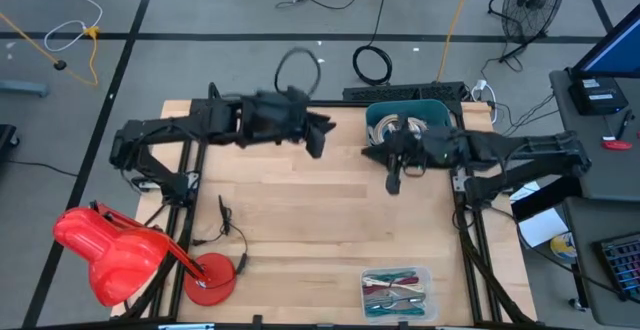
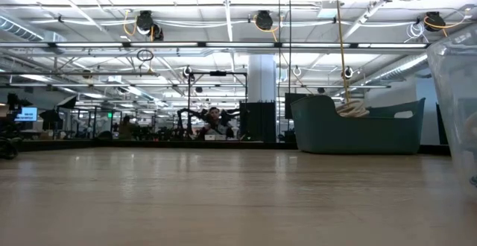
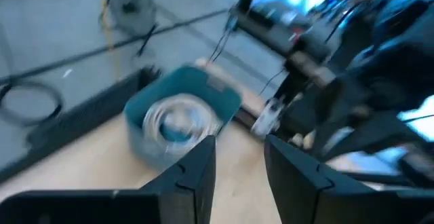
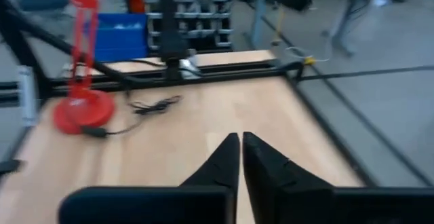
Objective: Pick & Place USB Port
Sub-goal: Return to Home Position
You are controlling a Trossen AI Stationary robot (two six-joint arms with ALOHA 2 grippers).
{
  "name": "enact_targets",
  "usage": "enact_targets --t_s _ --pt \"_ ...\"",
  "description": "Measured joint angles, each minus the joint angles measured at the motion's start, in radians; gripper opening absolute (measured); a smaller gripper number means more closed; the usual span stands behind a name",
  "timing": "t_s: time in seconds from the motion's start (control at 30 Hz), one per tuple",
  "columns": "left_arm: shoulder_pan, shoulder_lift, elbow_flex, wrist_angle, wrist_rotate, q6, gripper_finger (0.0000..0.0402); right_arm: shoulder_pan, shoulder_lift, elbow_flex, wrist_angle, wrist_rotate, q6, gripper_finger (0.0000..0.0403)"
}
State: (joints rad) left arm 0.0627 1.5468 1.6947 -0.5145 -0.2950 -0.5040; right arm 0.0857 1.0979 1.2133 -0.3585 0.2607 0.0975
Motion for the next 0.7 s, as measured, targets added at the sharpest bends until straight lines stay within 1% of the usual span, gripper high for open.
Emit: enact_targets --t_s 0.07,0.17,0.27,0.33,0.4,0.5,0.63,0.7 --pt "0.029 -0.002 0.0 0.05 0.048 0.058 0.0129 -0.043 -0.018 0.0 -0.014 -0.001 -0.046 0.0004" --pt "0.07 -0.001 0.0 0.099 0.116 0.125 0.0129 -0.119 -0.044 0.0 -0.027 -0.007 -0.078 0.0005" --pt "0.117 -0.005 0.0 0.149 0.176 0.16 0.0129 -0.202 -0.067 0.0 -0.036 -0.085 -0.086 0.0002" --pt "0.153 -0.007 0.0 0.176 0.198 0.159 0.0129 -0.257 -0.08 0.0 -0.043 -0.139 -0.087 0.0001" --pt "0.187 -0.01 0.0 0.196 0.218 0.127 0.0129 -0.309 -0.092 0.0 -0.045 -0.182 -0.082 0.0001" --pt "0.229 -0.014 0.0 0.221 0.243 0.082 0.0129 -0.372 -0.108 0.0 -0.054 -0.209 -0.054 0.0001" --pt "0.253 -0.015 0.0 0.228 0.267 0.066 0.0129 -0.432 -0.127 0.0 -0.117 -0.206 -0.042 0.0" --pt "0.253 -0.015 0.0 0.217 0.269 0.073 0.0129 -0.444 -0.135 0.0 -0.174 -0.164 -0.041 0.0"
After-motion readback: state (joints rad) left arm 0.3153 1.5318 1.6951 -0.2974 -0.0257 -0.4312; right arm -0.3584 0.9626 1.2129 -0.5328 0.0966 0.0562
